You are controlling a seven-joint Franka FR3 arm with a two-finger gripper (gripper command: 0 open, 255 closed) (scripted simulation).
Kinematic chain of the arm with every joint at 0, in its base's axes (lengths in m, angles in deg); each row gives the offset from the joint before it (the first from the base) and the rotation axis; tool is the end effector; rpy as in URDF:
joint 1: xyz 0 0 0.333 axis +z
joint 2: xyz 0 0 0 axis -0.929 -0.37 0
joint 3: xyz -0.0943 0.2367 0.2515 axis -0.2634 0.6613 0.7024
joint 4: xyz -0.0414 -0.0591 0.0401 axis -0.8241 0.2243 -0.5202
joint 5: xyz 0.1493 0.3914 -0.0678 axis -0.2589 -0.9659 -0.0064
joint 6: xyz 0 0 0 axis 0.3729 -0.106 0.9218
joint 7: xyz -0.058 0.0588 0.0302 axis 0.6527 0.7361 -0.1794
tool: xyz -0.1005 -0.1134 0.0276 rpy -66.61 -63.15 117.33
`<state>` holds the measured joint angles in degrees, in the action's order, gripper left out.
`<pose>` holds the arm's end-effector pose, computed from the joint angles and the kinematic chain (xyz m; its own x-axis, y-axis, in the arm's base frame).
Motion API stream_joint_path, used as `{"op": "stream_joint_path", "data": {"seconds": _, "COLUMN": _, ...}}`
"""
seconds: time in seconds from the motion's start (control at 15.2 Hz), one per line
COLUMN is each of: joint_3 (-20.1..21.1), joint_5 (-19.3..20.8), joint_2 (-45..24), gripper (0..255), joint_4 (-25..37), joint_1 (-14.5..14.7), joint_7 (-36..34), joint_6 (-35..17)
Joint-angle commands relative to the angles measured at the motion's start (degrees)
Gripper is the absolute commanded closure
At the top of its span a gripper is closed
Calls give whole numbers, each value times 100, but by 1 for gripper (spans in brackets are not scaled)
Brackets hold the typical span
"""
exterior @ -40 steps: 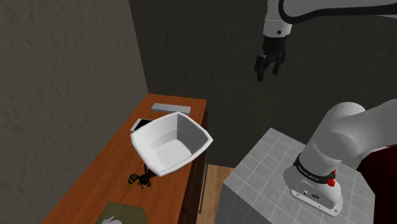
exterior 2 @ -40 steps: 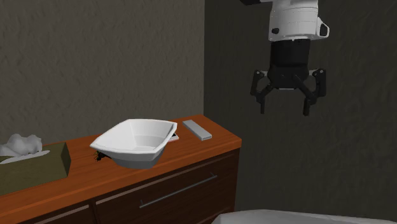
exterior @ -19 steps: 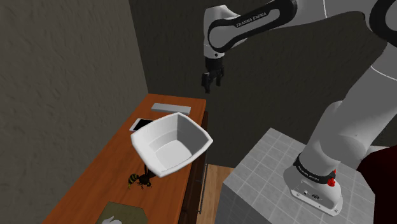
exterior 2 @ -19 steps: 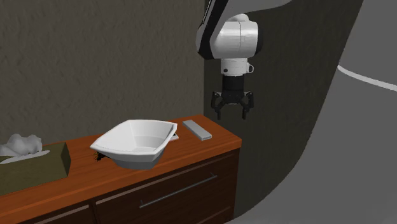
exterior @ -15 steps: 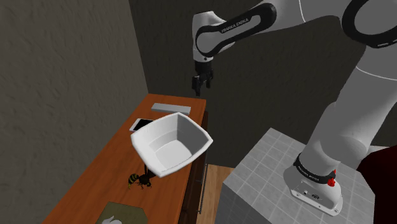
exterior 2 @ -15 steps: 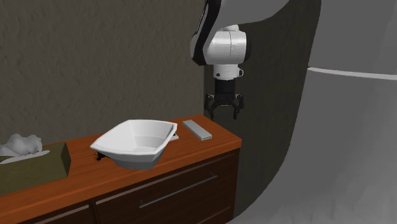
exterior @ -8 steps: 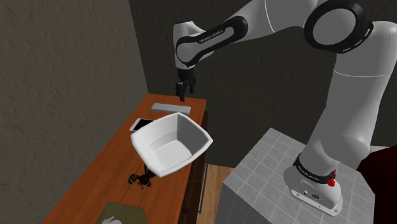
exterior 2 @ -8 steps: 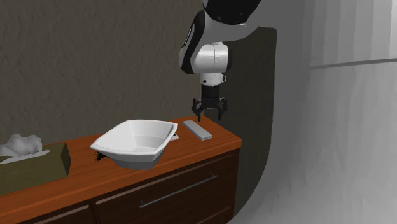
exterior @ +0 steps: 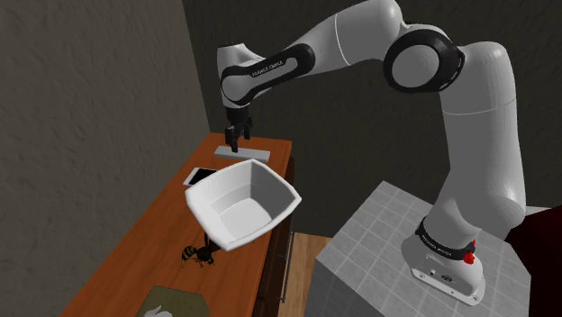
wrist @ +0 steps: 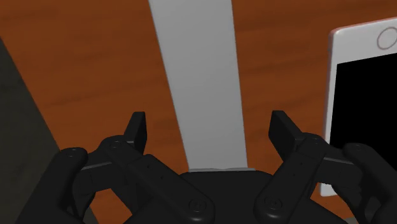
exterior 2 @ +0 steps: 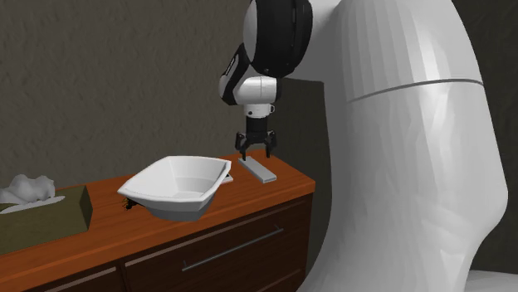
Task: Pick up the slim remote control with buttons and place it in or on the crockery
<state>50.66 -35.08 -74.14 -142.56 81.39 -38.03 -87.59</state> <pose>0.7116 0.2071 0.3419 0.9184 0.3956 -0.0025 0.3955 -0.9183 -0.0194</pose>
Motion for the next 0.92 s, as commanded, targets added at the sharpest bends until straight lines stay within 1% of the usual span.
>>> {"op": "stream_joint_path", "data": {"seconds": 0.0, "joint_3": 10, "joint_5": 9, "joint_2": -116, "gripper": 0, "joint_4": 16, "joint_1": 21, "joint_7": 3, "joint_6": -106}}
{"op": "stream_joint_path", "data": {"seconds": 0.33, "joint_3": 5, "joint_5": 20, "joint_2": -285, "gripper": 0, "joint_4": -159, "joint_1": 27, "joint_7": -4, "joint_6": -451}}
{"op": "stream_joint_path", "data": {"seconds": 0.86, "joint_3": 5, "joint_5": 20, "joint_2": -284, "gripper": 0, "joint_4": -160, "joint_1": 27, "joint_7": -4, "joint_6": -450}}
